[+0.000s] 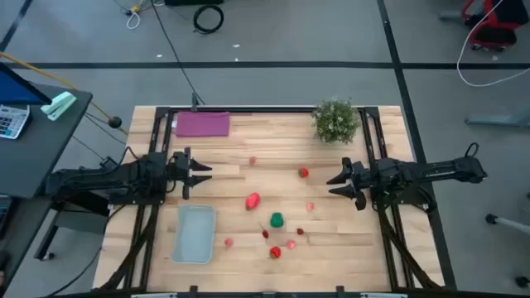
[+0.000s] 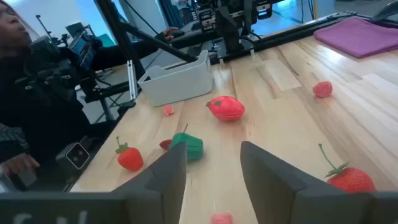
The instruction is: Pick and placing Produce into tupperware
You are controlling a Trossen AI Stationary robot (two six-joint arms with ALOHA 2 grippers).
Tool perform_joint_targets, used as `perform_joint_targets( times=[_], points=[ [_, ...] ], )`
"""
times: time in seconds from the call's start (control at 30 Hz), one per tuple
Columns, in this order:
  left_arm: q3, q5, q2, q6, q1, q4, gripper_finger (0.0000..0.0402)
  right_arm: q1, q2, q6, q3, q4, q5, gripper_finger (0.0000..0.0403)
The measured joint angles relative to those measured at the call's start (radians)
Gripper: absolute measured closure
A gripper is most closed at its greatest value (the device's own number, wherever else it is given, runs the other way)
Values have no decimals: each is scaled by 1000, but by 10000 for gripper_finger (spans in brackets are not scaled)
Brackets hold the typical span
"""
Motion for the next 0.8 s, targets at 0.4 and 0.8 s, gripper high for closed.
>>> perform_joint_targets(
  times=[0.4, 0.8],
  points=[
    [0, 0, 0, 0, 0, 0, 258, 0, 0, 0, 0, 0, 0, 243],
    [0, 0, 0, 0, 0, 0, 261, 0, 0, 0, 0, 0, 0, 243]
  ],
)
